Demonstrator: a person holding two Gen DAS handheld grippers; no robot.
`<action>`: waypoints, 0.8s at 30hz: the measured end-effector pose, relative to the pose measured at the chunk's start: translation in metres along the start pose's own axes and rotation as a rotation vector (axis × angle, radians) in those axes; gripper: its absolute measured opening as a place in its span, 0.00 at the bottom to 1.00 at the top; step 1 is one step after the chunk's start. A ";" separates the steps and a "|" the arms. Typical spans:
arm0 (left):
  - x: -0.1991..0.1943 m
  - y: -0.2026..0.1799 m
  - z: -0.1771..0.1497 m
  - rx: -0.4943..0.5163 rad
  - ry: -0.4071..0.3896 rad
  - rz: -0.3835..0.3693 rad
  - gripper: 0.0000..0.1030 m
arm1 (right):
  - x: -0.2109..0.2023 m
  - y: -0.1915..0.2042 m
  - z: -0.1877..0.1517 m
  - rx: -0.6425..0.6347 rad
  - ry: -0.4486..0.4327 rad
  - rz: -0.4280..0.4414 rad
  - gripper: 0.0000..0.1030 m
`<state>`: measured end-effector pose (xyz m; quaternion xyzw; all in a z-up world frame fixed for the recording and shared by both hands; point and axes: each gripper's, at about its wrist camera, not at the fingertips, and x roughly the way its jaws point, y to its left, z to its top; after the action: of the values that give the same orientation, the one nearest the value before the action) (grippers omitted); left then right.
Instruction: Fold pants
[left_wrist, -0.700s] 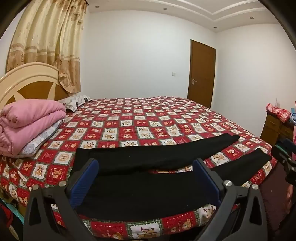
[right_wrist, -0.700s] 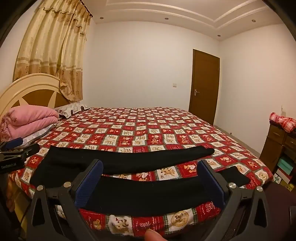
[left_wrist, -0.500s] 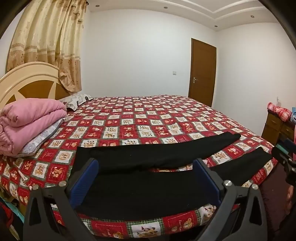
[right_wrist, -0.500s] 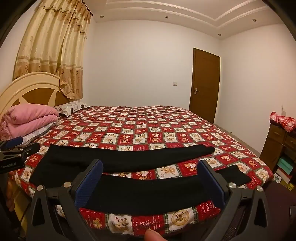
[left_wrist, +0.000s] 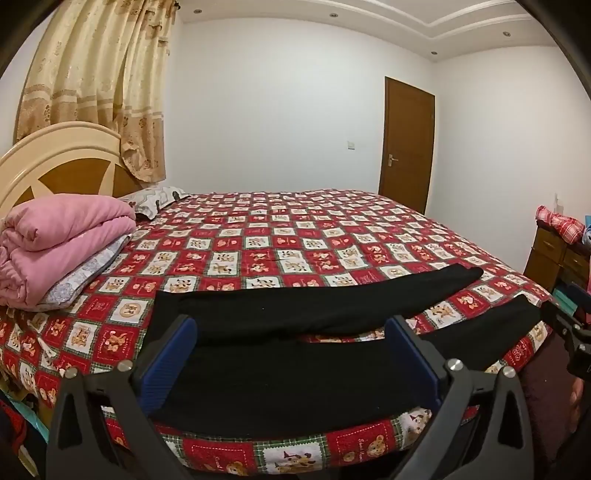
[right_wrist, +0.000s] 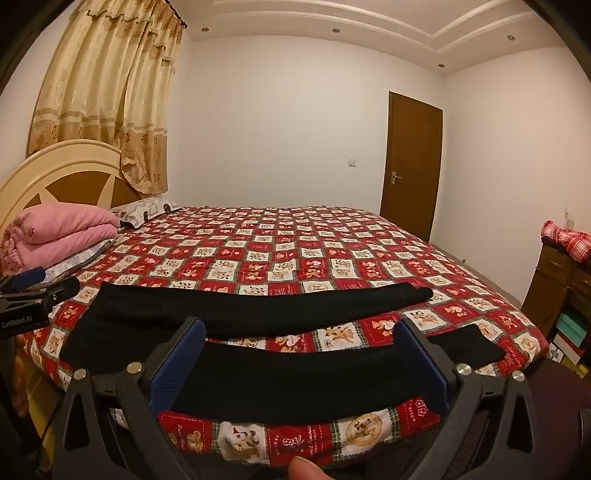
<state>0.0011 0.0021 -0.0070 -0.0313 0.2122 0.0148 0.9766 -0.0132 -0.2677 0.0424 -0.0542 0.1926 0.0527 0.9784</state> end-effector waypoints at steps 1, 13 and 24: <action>0.000 0.000 0.000 -0.001 0.001 -0.002 1.00 | 0.000 0.001 0.000 -0.002 0.001 0.000 0.99; 0.000 0.002 -0.001 -0.004 0.001 0.000 1.00 | 0.003 0.004 -0.002 -0.006 0.012 0.005 0.99; 0.000 0.004 -0.002 -0.007 0.002 -0.001 1.00 | 0.003 0.004 -0.002 -0.007 0.013 0.005 0.99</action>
<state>0.0005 0.0059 -0.0087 -0.0346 0.2132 0.0151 0.9763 -0.0121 -0.2640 0.0389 -0.0573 0.1988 0.0556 0.9768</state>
